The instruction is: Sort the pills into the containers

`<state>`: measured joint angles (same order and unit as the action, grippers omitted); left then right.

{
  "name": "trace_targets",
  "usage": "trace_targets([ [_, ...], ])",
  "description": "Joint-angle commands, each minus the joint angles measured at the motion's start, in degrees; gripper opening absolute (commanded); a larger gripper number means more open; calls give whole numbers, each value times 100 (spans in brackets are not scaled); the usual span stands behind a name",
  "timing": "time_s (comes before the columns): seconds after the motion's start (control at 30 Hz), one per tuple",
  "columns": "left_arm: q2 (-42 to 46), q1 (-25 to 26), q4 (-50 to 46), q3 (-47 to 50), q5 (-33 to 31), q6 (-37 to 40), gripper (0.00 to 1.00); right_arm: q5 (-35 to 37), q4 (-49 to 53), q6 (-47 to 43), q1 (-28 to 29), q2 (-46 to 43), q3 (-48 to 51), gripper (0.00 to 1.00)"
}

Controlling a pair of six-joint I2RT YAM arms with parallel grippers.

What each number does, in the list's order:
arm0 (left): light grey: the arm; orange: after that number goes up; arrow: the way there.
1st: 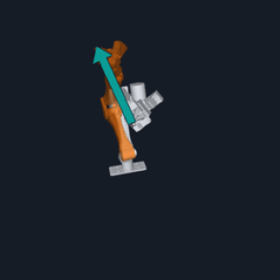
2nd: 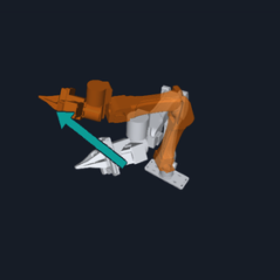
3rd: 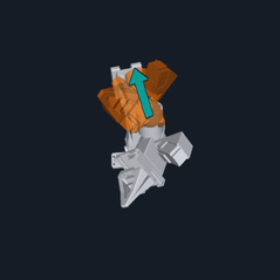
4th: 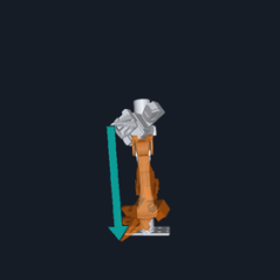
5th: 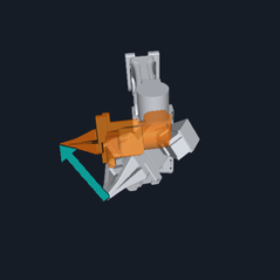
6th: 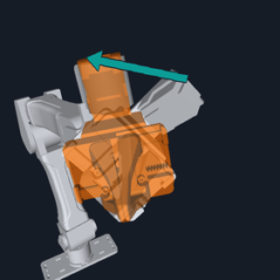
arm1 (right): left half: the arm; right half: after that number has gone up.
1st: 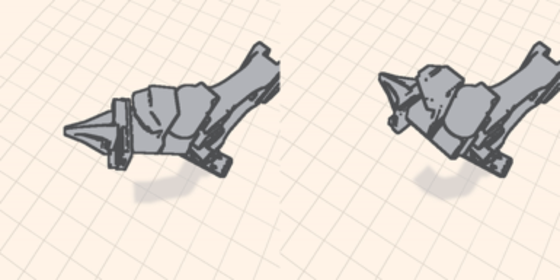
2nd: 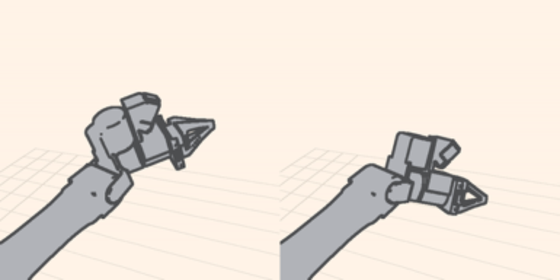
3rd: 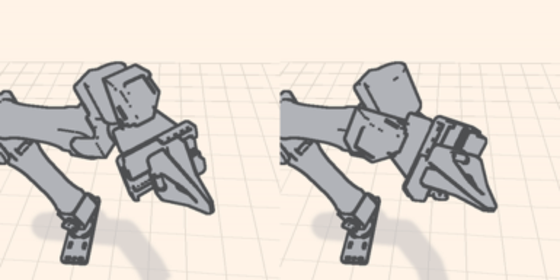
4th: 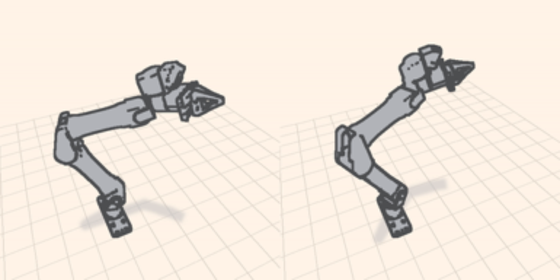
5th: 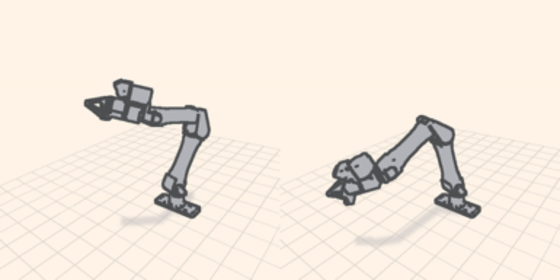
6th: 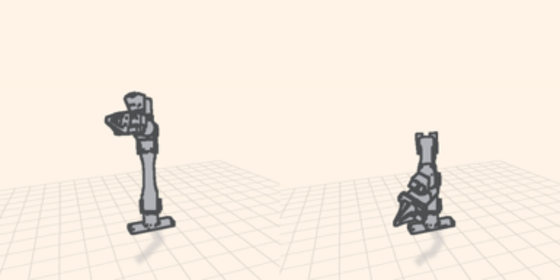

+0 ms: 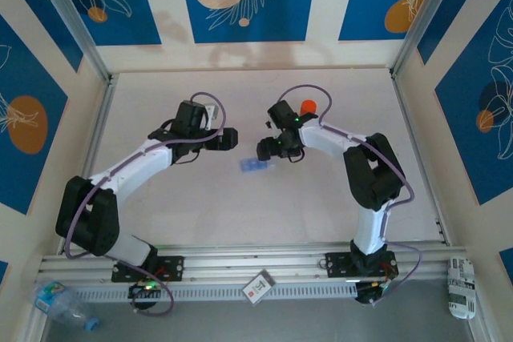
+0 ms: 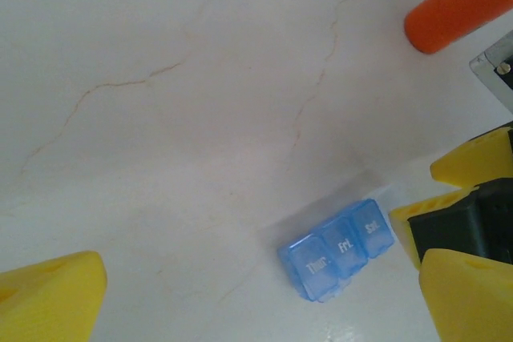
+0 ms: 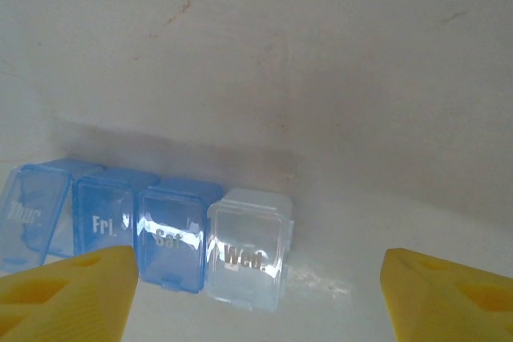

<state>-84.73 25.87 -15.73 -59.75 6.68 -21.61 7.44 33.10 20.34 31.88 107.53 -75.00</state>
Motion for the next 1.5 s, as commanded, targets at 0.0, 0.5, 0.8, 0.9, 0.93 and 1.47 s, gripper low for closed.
trace_targets([
  [0.0,-94,66,-159,-126,-412,280,100,-47,205,79,68,157,-177,80],
  [0.5,-750,750,-558,-232,-103,1424,100,22,22,118,151,539,86,78],
  [0.8,-1057,1131,-526,-62,-334,1875,100,-23,-31,151,152,575,153,78],
  [0.9,-1176,1131,-497,-41,-381,1914,100,-32,-52,155,152,581,186,78],
  [0.93,-1210,1132,-488,-38,-378,1927,100,-38,-54,168,156,577,192,78],
  [1.47,-1661,1013,-413,-245,-830,2064,100,-59,-80,199,161,643,242,78],
])
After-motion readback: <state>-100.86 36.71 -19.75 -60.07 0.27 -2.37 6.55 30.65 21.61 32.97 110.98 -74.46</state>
